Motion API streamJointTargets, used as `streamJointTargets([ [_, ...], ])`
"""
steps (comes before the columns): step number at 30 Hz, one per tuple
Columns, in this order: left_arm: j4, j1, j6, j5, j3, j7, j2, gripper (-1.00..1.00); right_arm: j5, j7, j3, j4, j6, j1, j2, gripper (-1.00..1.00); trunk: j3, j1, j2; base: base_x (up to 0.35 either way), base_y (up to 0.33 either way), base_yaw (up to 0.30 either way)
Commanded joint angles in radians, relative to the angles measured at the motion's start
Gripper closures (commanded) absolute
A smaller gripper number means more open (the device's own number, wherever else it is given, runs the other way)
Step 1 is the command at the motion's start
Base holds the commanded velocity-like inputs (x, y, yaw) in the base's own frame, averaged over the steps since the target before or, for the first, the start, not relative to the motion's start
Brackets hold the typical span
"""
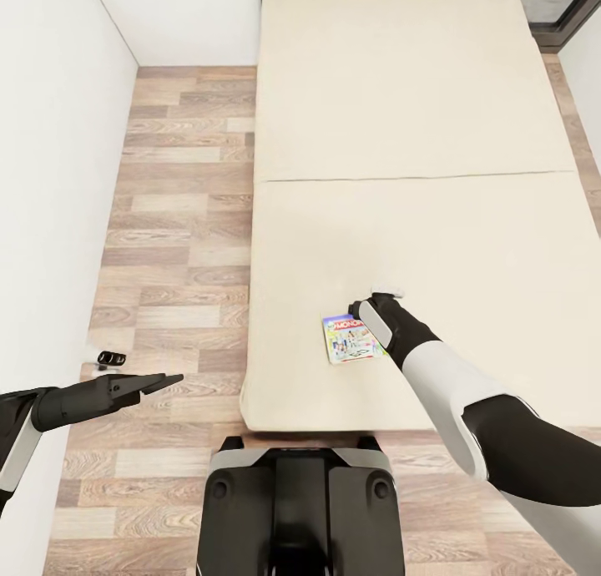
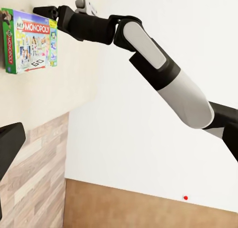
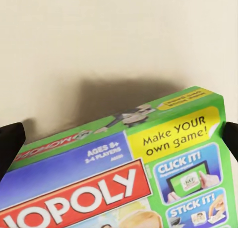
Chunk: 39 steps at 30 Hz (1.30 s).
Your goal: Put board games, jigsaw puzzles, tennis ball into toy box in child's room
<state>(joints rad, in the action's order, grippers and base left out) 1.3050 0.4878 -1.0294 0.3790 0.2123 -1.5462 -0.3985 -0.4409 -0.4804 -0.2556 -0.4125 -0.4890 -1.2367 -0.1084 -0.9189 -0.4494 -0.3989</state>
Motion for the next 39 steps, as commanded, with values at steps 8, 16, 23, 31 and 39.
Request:
streamJointTargets([
  [8, 0.0, 0.0, -0.011, 0.0, 0.0, -0.003, 0.0, -1.0, -0.03, 0.004, -0.007, 0.003, 0.0, 0.0, 0.001, -1.0, -0.001, -0.001, -0.001, -0.091, 0.0, 0.0],
  [16, 0.0, 0.0, -0.01, 0.0, 0.0, -0.003, 0.001, -1.0, -0.03, 0.005, -0.008, 0.003, 0.0, 0.0, 0.001, -1.0, -0.001, -0.001, -0.001, -0.129, 0.0, 0.0],
  [23, 0.0, 0.0, -0.011, 0.0, 0.0, -0.004, 0.001, -1.0, -0.03, 0.005, -0.008, 0.003, 0.0, 0.0, 0.001, -1.0, -0.001, -0.001, -0.001, -0.141, 0.0, 0.0],
  [31, 0.0, 0.0, -0.011, 0.0, -0.001, -0.004, 0.0, -1.0, -0.03, 0.005, -0.008, 0.003, 0.0, 0.0, 0.001, -1.0, -0.001, -0.001, -0.001, -0.146, 0.0, 0.0],
  [39, 0.0, 0.0, -0.011, 0.0, -0.001, -0.005, 0.0, -1.0, -0.031, 0.005, -0.008, 0.003, 0.0, 0.0, 0.001, -1.0, -0.001, -0.001, -0.001, -0.146, 0.0, 0.0],
])
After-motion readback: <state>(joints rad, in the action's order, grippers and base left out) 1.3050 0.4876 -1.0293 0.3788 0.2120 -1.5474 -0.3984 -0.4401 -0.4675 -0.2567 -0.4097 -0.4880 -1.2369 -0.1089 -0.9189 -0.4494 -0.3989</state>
